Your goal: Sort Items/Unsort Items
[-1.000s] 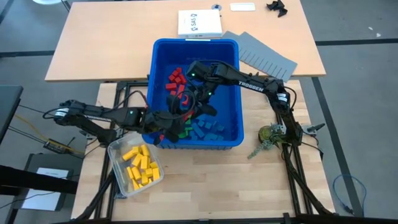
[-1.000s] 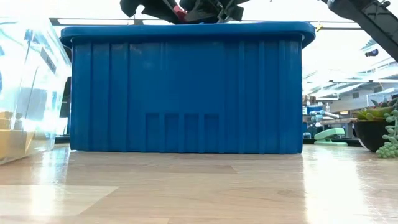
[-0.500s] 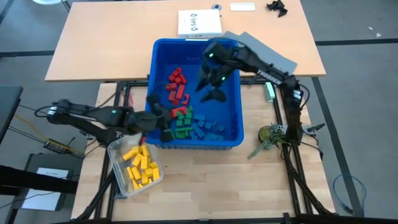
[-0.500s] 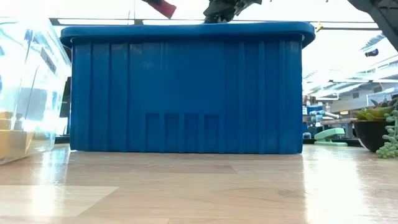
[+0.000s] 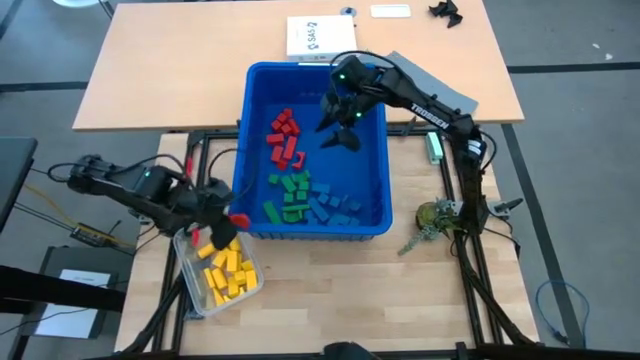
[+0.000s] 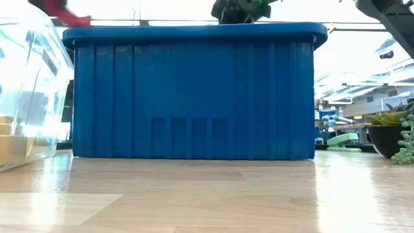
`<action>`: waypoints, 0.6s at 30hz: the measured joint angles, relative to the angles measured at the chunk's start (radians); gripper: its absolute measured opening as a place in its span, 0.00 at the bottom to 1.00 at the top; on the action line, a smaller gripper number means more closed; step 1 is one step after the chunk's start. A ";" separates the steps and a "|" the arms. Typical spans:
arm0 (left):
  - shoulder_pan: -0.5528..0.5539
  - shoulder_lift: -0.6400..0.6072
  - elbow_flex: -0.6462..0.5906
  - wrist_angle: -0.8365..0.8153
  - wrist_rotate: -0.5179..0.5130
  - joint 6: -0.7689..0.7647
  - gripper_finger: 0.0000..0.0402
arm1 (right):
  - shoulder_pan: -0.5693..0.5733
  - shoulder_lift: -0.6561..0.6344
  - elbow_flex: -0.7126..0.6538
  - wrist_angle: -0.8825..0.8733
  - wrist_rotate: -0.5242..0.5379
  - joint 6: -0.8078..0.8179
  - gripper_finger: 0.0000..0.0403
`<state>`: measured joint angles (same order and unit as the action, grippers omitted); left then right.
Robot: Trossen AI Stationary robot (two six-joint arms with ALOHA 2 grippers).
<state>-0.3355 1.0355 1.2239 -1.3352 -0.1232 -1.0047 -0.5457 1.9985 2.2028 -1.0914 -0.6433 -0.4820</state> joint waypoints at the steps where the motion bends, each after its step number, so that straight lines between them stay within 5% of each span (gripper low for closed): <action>1: -0.010 0.000 -0.008 -0.037 0.014 -0.021 0.35 | 0.000 0.011 0.000 0.009 0.000 -0.001 0.69; 18: -0.091 0.006 -0.150 -0.042 0.196 -0.154 0.44 | 0.005 0.240 0.000 0.234 0.080 0.000 0.69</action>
<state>-0.4267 1.0420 1.0740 -1.3770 0.0723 -1.1588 -0.5407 2.2382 2.2032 -0.8578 -0.5629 -0.4822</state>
